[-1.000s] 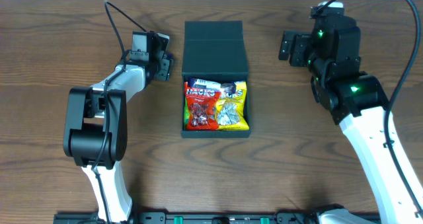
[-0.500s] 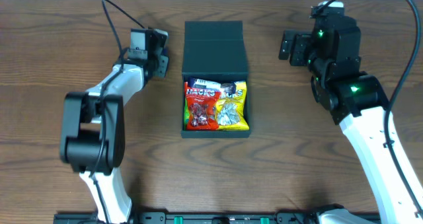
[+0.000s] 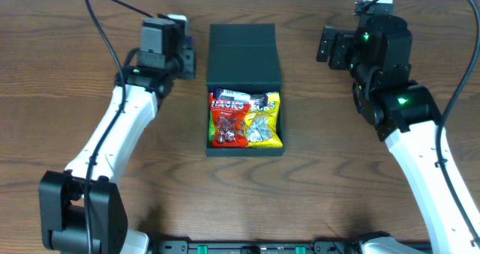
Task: Pack container
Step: 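Grasp the blue Eclipse mint tin with the left gripper and lift, then lower the mint tin into the box and release it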
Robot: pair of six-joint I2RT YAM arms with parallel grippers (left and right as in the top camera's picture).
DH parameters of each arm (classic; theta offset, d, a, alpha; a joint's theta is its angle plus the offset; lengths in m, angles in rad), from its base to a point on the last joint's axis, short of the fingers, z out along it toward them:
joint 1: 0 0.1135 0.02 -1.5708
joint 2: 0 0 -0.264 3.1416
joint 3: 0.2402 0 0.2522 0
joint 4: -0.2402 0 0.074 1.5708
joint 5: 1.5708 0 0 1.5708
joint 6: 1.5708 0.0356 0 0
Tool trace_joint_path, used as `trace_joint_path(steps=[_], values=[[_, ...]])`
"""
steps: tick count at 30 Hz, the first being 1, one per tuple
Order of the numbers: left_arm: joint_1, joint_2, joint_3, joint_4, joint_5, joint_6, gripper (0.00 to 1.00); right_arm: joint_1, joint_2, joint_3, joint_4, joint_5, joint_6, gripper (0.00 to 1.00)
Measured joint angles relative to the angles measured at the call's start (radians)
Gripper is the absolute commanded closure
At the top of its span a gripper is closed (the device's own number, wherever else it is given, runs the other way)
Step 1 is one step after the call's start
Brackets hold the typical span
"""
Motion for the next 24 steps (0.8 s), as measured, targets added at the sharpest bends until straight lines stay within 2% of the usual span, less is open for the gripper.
trace_joint_path(steps=[14,20,24], values=[[-0.333,-0.008,0.0,-0.261,0.072,-0.344,0.94,0.0,0.0,0.0,0.001,0.0,0.0,0.01],[-0.412,-0.008,0.0,-0.335,0.076,-0.406,0.94,0.0,0.0,0.0,-0.062,-0.02,0.0,0.01],[-0.458,-0.008,0.0,-0.348,0.075,-0.423,0.94,0.0,0.0,0.0,-0.124,-0.126,0.0,0.01]])
